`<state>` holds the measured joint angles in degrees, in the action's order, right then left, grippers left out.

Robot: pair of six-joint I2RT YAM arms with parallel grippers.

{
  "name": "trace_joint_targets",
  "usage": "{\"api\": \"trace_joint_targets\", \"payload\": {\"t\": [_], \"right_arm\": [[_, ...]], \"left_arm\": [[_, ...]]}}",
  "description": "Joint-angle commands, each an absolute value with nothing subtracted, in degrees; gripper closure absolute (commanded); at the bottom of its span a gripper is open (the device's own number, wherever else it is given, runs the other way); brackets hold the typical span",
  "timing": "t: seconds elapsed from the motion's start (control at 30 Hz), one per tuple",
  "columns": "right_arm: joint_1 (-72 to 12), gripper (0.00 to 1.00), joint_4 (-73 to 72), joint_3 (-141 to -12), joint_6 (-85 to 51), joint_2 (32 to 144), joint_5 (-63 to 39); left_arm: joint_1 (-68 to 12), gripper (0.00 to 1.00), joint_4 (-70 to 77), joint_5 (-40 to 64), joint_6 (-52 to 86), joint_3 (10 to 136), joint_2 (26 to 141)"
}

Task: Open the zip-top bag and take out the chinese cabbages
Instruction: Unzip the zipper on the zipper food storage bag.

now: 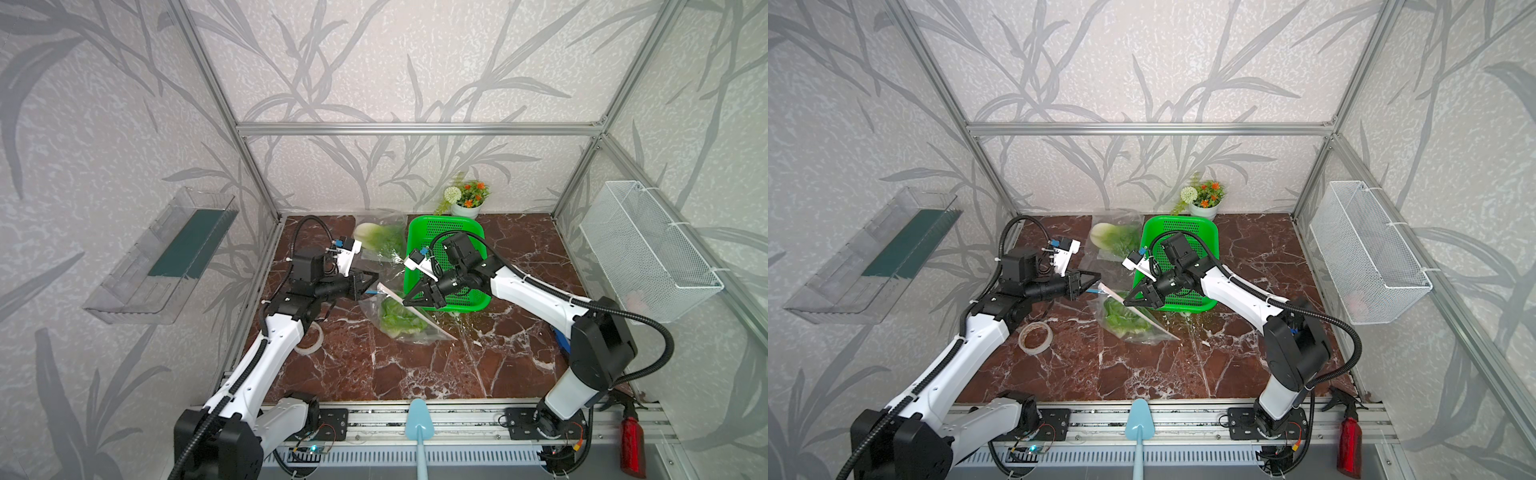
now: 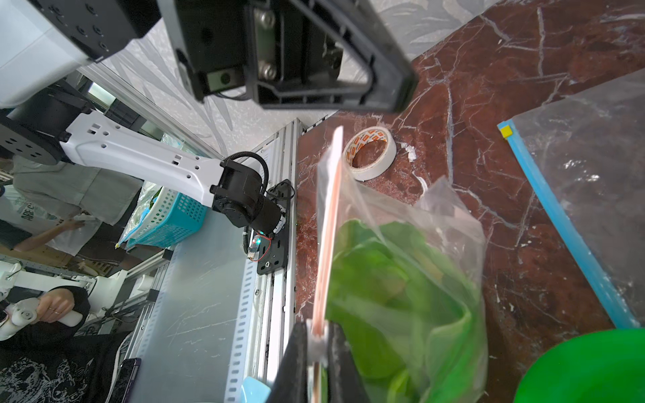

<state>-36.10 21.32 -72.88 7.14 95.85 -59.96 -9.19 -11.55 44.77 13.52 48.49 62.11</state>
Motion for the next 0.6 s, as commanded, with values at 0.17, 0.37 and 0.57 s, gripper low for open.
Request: {"api": "trace_joint_targets", "payload": {"t": [0.17, 0.37, 0.57], "right_arm": [[-36.40, 1.00, 25.31, -70.43, 8.63, 91.98, -57.08], [-36.43, 1.00, 25.14, -71.97, 8.40, 92.97, -57.39], [-36.41, 1.00, 26.14, -74.19, 9.02, 94.13, -57.66]], "left_arm": [[-7.95, 1.00, -8.62, 42.71, 15.05, 47.58, 61.20], [-7.98, 0.92, -9.48, 51.87, 15.75, 50.38, 61.75], [-8.00, 0.52, -19.14, 60.34, 10.68, 53.92, 64.59]]}}
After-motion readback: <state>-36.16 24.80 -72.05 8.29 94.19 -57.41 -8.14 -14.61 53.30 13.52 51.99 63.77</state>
